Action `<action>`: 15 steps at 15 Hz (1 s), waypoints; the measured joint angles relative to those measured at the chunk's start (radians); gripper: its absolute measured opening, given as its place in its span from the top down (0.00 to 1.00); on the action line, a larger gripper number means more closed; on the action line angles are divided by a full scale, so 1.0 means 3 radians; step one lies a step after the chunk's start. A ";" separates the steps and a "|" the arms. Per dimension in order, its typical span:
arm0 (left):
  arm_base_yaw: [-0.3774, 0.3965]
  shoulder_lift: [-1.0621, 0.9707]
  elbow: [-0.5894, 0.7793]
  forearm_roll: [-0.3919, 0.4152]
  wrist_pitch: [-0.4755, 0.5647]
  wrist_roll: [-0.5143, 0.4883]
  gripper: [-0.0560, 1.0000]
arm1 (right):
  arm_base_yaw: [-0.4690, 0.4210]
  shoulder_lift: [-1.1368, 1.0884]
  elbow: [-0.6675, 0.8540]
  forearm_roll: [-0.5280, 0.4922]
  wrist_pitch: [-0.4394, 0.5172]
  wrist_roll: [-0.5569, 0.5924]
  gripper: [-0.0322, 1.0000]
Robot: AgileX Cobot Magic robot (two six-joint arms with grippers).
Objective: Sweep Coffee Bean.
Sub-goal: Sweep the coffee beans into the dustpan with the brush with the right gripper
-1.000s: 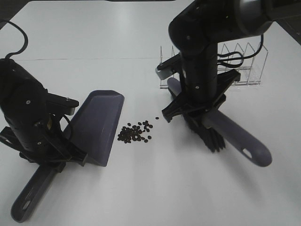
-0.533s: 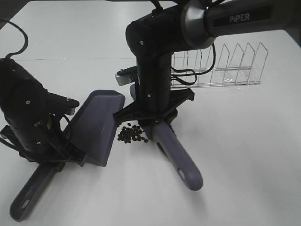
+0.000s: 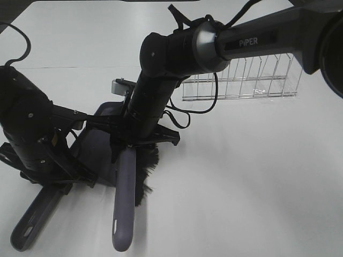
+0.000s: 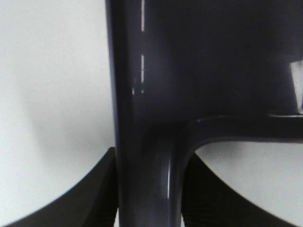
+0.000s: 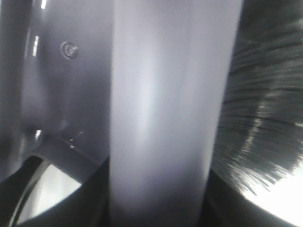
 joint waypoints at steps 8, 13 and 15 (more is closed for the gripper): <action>0.0013 0.0007 -0.0003 0.0067 -0.0007 0.0080 0.64 | 0.0003 0.0030 -0.0317 0.0507 -0.0087 -0.0233 0.65; 0.0013 0.0007 -0.0003 0.0067 -0.0010 0.0093 0.64 | 0.0003 0.0047 -0.0650 -0.0233 0.0423 -0.0170 0.65; 0.0013 0.0007 -0.0003 0.0067 -0.0010 0.0093 0.64 | 0.0003 0.0047 -0.0797 -0.0673 0.0807 -0.0127 0.65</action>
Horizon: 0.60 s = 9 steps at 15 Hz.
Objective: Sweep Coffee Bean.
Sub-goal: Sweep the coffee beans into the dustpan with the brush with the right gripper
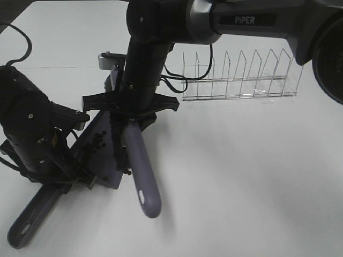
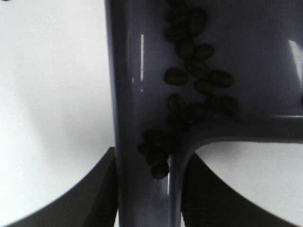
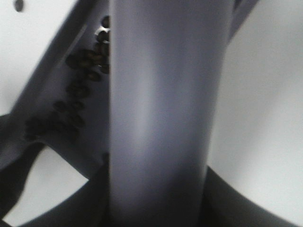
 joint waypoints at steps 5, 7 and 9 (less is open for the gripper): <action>0.0000 0.0000 0.0000 0.0000 0.0000 0.0010 0.64 | 0.0000 -0.0100 -0.0063 -0.0713 0.0560 0.0013 0.65; 0.0000 0.0000 0.0000 0.0000 0.0000 0.0010 0.64 | 0.0000 -0.0240 -0.0067 -0.0793 0.0560 0.0010 0.65; 0.0000 0.0000 0.0000 0.0000 0.0000 0.0010 0.64 | 0.0000 -0.0363 -0.0007 -0.0903 0.0560 -0.0027 0.65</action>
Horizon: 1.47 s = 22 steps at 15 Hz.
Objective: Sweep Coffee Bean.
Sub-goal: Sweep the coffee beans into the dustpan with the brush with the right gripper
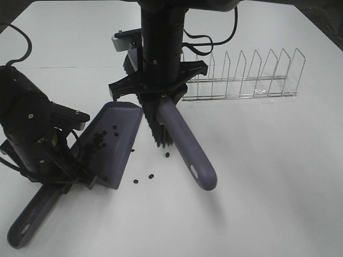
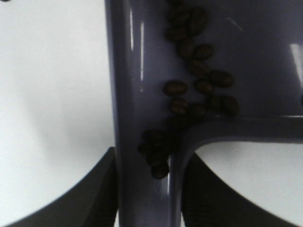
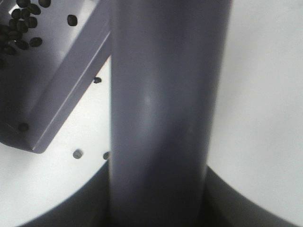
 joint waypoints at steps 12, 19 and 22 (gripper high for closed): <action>-0.0007 0.0000 0.0000 0.0090 -0.0023 0.0450 0.64 | 0.0000 -0.0390 0.1143 -0.0283 0.0010 0.0230 0.65; -0.0013 0.0010 0.0000 0.0387 -0.0060 0.0627 0.64 | 0.0000 -0.0167 0.1140 0.0017 0.0010 0.0397 0.65; -0.0013 0.0010 0.0000 0.0390 -0.0067 0.0640 0.64 | 0.0003 -0.0033 0.1133 0.0380 -0.0040 0.0443 0.65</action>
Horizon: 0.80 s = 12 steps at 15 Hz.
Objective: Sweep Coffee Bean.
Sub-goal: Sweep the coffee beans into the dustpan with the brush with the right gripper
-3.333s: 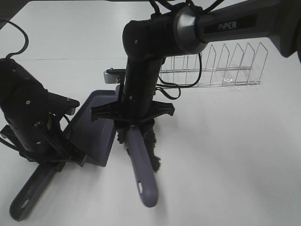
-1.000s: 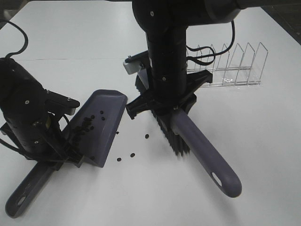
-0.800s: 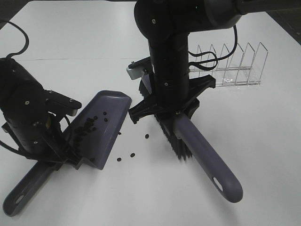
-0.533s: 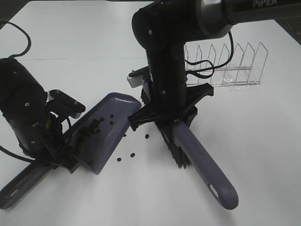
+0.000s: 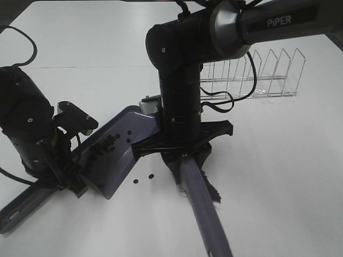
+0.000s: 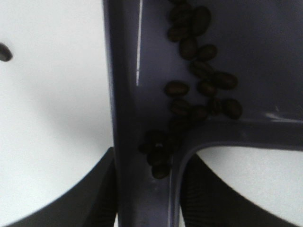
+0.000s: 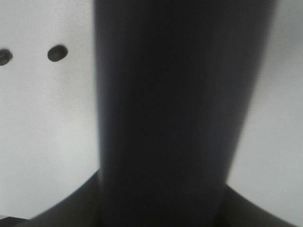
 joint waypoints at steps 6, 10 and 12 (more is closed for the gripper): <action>0.0000 0.0000 0.0000 0.0000 0.0000 0.0000 0.64 | 0.0000 0.0170 0.0003 0.0593 -0.0737 0.0207 0.65; 0.0000 0.0000 0.0000 -0.0023 0.0000 -0.0017 0.64 | -0.0003 0.0300 0.0003 0.1410 -0.1160 0.0133 0.65; 0.0023 0.0000 0.0000 -0.0017 0.0000 -0.0077 0.64 | -0.0007 0.0327 -0.0007 0.1693 -0.1250 -0.0080 0.65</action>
